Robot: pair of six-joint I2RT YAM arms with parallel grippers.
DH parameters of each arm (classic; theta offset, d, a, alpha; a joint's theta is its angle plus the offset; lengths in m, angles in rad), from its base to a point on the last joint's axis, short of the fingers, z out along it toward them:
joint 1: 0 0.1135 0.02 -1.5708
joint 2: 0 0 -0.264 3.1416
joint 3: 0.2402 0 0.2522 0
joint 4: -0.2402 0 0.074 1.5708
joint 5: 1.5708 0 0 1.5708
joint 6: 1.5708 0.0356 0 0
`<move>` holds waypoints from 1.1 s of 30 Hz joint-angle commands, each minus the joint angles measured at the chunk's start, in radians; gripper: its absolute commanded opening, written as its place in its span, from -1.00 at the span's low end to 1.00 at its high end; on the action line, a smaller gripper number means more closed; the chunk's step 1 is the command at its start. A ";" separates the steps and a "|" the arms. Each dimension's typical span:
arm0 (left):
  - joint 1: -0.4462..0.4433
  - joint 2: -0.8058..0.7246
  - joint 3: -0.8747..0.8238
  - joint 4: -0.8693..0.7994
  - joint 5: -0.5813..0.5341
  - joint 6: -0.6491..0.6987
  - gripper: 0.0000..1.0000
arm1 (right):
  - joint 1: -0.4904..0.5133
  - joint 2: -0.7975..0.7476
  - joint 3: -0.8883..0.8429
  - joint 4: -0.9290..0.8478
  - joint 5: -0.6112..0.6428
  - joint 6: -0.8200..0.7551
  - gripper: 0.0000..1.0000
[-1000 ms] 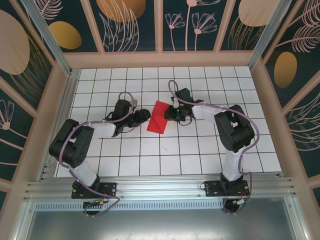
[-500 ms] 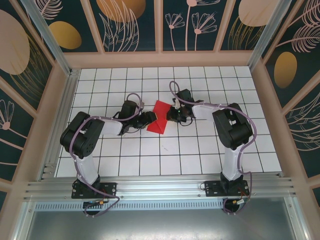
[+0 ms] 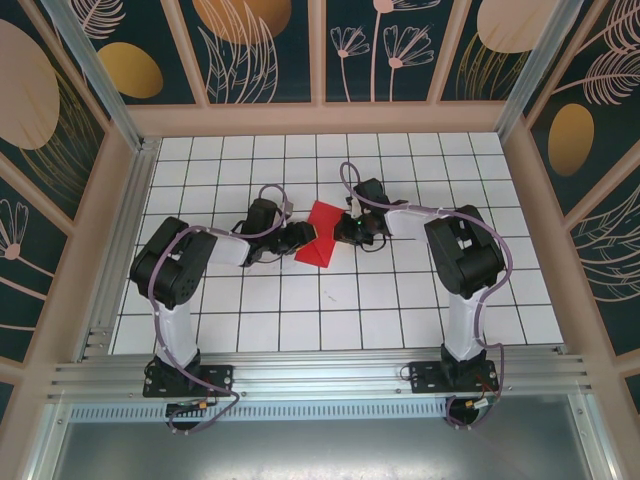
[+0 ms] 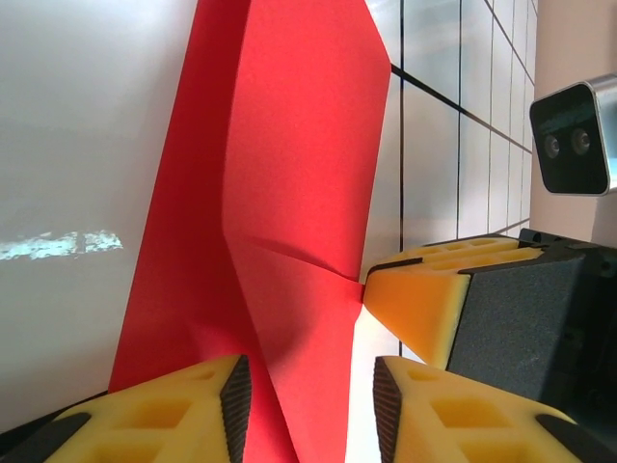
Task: Fold a paper plane with a square sheet of paper (pick it up from the middle)
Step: Turn over the paper at the center of the table.
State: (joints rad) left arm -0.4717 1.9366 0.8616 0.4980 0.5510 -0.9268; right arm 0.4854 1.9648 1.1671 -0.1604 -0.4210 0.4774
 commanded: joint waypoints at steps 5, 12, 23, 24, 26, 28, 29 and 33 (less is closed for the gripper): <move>-0.006 0.040 0.046 0.027 0.027 0.020 -0.22 | -0.008 0.028 -0.007 0.015 -0.022 0.003 -0.75; -0.011 0.058 0.071 0.018 0.035 0.029 -0.28 | -0.010 0.028 -0.015 0.017 -0.025 0.003 -0.77; -0.015 0.047 0.101 -0.053 -0.007 0.084 -0.81 | -0.017 -0.011 -0.010 0.034 -0.056 0.019 -0.72; -0.014 0.036 0.104 -0.069 -0.024 0.096 -0.85 | -0.020 -0.031 -0.008 0.038 -0.056 0.021 -0.68; -0.015 0.005 0.105 -0.101 -0.056 0.125 -0.96 | -0.024 -0.087 -0.016 0.057 -0.041 0.033 -0.54; -0.014 -0.041 0.105 -0.159 -0.098 0.164 -1.00 | -0.033 -0.162 -0.041 0.088 -0.013 0.052 -0.39; -0.014 -0.073 0.105 -0.209 -0.139 0.189 -1.00 | -0.037 -0.202 -0.059 0.103 0.008 0.059 -0.31; -0.015 -0.214 0.152 -0.459 -0.347 0.311 -1.00 | -0.048 -0.345 -0.126 0.125 0.131 0.068 0.01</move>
State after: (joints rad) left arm -0.4812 1.8397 0.9600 0.2283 0.3763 -0.7406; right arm 0.4480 1.7340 1.0817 -0.0956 -0.3901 0.5289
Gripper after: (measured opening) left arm 0.062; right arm 0.471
